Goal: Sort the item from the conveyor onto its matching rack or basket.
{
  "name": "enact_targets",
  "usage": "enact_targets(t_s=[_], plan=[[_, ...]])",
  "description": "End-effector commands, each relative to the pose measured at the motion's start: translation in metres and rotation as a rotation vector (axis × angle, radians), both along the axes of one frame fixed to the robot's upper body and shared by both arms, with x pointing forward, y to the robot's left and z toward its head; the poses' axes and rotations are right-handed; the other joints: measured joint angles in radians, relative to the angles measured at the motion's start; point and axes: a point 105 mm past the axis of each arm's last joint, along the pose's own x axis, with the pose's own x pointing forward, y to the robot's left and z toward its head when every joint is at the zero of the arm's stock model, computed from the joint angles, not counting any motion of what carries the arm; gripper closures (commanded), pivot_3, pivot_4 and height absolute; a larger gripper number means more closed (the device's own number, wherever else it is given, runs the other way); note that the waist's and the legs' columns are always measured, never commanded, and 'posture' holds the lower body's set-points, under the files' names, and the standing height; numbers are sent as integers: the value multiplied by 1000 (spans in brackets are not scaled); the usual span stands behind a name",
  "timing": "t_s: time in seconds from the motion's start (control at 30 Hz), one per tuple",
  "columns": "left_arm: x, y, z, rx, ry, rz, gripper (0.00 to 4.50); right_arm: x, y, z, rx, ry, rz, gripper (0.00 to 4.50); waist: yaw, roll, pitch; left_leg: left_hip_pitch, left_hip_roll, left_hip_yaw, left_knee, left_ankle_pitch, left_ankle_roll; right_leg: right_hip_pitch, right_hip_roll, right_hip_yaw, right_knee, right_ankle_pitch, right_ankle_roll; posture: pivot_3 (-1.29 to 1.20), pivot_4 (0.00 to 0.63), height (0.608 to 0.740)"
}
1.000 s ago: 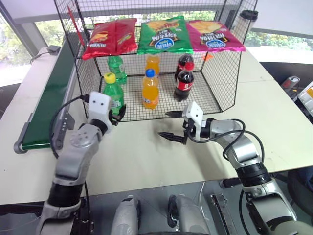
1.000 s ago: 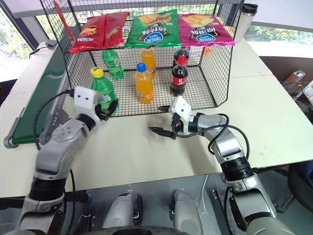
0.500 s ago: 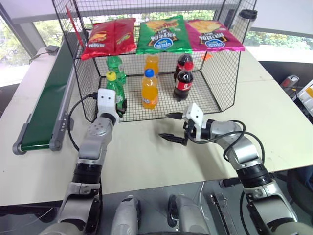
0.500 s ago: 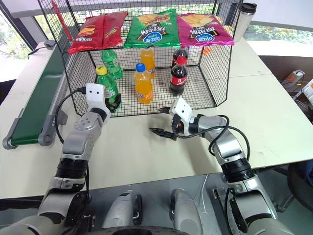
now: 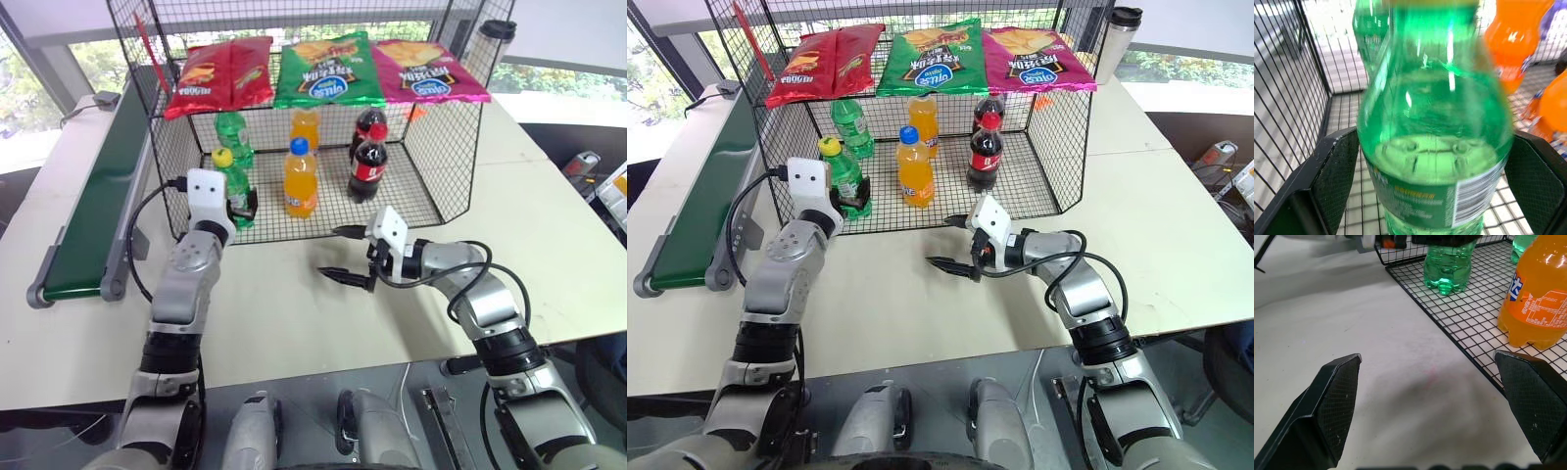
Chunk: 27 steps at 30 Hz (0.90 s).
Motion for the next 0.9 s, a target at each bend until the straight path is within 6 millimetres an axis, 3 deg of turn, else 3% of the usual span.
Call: enact_targets(t_s=[0.03,0.17,0.3,0.53,0.9], plan=[[-15,-2,28,57,-83,-27,33,-3,3,13,22,-50,27,0,0,0,0,0,0,0,0,0,0,0,0,0,0,0,0,0,150,740],[-31,-3,45,116,-131,-32,33,-3,4,13,24,-50,26,0,1,0,0,0,0,0,0,0,0,0,0,0,0,0,0,0,150,740],[-49,-2,45,138,-108,-63,33,-3,4,13,24,-52,23,0,0,0,0,0,0,0,0,0,0,0,0,0,0,0,0,0,150,740],[-90,-1,16,136,-5,-113,33,-4,2,9,20,-34,19,0,-1,0,0,0,0,-1,0,0,0,0,0,0,0,0,0,0,150,740],[-121,7,-36,102,156,-88,33,-3,-2,5,17,-27,-9,0,1,0,0,1,0,-1,0,0,0,0,0,1,0,0,-1,0,150,740]])
